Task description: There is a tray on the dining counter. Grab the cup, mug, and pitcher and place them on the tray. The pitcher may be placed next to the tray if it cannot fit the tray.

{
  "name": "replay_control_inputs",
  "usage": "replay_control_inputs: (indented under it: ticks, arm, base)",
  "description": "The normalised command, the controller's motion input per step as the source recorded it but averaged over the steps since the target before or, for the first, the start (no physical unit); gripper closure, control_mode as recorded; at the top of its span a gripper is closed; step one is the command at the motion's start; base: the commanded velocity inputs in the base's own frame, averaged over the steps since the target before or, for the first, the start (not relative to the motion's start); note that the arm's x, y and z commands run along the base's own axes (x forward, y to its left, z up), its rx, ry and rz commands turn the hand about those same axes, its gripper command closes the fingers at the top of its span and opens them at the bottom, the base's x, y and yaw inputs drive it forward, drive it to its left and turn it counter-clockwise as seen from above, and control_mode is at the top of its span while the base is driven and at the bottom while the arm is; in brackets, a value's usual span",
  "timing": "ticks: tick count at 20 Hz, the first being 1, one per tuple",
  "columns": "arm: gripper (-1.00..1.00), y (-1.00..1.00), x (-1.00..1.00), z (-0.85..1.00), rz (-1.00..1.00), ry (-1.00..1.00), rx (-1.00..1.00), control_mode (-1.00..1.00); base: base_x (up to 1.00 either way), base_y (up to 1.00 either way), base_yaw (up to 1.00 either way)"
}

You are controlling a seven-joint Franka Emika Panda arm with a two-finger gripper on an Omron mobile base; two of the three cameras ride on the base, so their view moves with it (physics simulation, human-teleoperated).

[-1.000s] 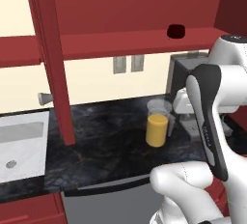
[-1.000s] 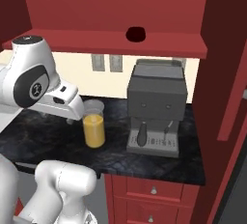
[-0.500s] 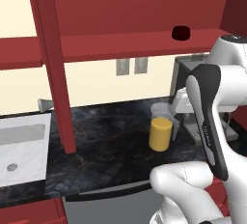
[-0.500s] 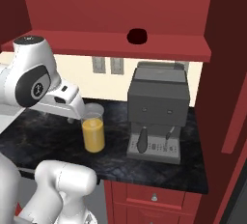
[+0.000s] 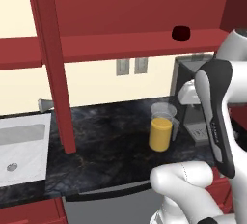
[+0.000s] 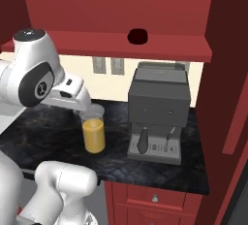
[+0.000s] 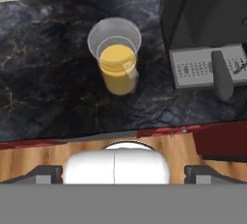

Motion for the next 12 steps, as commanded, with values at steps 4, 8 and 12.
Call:
replay_control_inputs:
  ticks: [4,8,12]
  arm:
    - [-1.00,-0.12,0.00,0.46,0.00,-0.24,0.00,-1.00]
    - [-1.00,-0.02,0.00,0.44,0.00,-0.29,0.00,-1.00]
    - [-1.00,0.00,0.00,0.22,0.00,-0.35,-0.02,-1.00]
  base:
    - [0.00,0.00,0.00]
    - [0.00,0.00,0.00]
    - [0.00,0.00,0.00]
